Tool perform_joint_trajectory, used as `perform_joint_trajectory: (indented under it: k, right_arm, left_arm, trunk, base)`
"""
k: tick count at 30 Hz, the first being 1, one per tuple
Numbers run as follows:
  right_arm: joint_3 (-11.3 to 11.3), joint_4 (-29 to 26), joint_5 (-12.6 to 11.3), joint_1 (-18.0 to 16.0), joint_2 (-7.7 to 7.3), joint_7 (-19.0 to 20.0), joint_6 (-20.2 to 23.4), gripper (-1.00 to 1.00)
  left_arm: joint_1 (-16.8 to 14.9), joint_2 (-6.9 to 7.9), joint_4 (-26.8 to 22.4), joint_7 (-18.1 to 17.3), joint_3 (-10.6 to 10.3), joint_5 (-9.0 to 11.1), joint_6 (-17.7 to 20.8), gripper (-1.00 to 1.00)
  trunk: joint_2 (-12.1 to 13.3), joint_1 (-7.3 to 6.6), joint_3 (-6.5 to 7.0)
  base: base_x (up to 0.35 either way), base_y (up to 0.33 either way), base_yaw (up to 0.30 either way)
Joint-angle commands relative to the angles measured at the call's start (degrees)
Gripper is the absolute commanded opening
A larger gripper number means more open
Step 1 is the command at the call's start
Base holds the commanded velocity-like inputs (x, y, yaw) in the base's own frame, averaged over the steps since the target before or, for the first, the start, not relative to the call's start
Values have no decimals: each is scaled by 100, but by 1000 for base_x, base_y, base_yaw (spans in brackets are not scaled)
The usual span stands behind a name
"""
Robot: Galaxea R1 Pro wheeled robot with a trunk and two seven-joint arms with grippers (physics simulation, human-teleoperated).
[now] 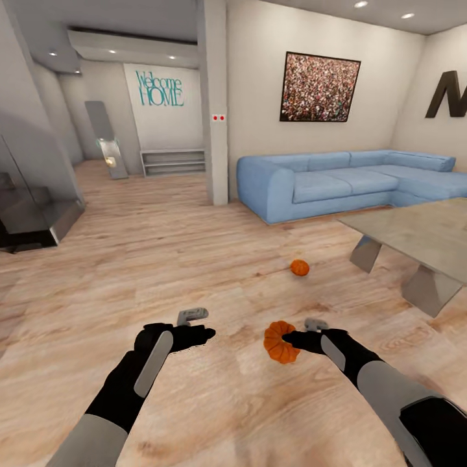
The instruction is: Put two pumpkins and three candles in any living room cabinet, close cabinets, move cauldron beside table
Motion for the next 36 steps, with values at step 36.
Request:
perform_joint_trajectory:
  k: [36]
  right_arm:
    - [-19, -12, -40, -4, -13, -2, 19, -100]
  left_arm:
    - [-20, -19, 339, 50, -22, 69, -9, 100]
  trunk:
    - [-2, 2, 163]
  base:
    - [287, 233, -219]
